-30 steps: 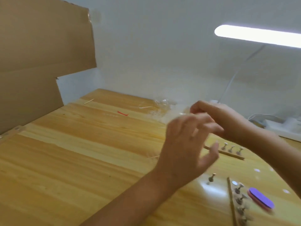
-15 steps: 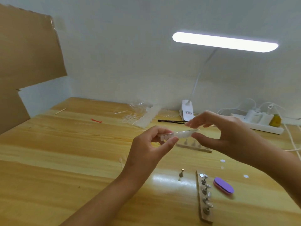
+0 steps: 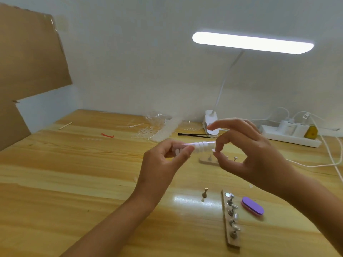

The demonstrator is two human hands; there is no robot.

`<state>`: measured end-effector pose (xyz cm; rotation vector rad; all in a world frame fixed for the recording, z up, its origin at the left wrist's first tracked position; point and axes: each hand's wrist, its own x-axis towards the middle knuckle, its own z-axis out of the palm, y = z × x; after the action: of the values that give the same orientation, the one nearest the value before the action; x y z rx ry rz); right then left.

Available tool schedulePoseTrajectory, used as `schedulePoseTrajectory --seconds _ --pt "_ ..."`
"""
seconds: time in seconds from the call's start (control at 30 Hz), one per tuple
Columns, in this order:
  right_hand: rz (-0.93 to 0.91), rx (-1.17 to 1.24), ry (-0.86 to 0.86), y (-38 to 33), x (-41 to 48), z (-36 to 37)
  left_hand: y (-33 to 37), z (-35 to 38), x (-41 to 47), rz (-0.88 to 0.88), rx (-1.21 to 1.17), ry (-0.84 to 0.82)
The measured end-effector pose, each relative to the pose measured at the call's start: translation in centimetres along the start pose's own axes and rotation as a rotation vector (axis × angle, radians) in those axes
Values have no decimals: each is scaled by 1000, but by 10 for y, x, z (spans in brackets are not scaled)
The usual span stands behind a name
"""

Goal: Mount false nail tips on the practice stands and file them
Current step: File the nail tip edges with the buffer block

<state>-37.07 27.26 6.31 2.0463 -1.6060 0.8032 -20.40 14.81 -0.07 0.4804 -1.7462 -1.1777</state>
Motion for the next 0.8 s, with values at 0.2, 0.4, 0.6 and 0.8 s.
schedulePoseTrajectory --seconds 0.2,0.4,0.6,0.8 --pt "195 248 -85 7 -21 11 -12 -43 33 -75 229 207" --pt "385 337 -468 16 -43 42 -41 -95 46 -258 553 318" --pt "400 361 -515 17 -45 52 -56 -108 48 -464 715 111" --pt "383 438 -484 13 -42 53 -53 -90 49 -398 1018 48"
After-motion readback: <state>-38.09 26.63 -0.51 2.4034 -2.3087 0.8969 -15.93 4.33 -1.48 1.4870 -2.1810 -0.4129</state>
